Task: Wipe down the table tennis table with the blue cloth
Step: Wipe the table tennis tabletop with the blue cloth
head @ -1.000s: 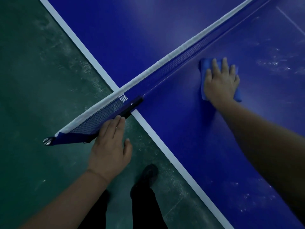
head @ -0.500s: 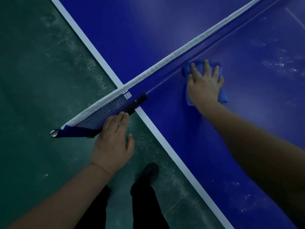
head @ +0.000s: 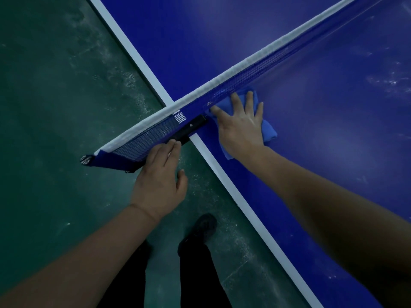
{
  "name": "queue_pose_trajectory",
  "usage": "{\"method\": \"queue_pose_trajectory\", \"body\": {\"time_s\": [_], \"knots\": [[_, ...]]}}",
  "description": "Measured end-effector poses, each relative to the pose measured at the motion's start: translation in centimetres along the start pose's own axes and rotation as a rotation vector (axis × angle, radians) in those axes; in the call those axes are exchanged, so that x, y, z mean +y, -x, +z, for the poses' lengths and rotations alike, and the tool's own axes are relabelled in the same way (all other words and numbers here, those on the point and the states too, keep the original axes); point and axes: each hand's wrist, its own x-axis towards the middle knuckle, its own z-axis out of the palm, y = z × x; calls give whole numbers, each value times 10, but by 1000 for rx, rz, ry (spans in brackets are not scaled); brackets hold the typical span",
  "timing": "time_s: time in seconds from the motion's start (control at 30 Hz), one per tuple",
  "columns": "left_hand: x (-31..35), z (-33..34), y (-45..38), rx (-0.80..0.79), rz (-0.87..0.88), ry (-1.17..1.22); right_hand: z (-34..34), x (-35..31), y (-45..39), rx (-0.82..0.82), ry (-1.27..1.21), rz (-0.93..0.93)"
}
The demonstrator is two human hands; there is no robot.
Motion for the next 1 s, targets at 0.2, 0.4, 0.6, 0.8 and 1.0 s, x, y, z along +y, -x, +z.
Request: {"method": "queue_pose_trajectory", "body": {"time_s": [0.2, 0.4, 0.6, 0.8, 1.0], "knots": [[1, -5, -1, -5, 8, 9, -4, 7, 10, -35, 6, -121], [3, -10, -1, -55, -9, 1, -1, -2, 48, 7, 14, -77], [3, -14, -1, -74, -16, -16, 12, -29, 68, -6, 27, -181], [5, -15, 0, -82, -30, -4, 9, -29, 56, 68, 15, 175], [4, -16, -1, -88, -24, -10, 12, -26, 71, -15, 51, -181]]}}
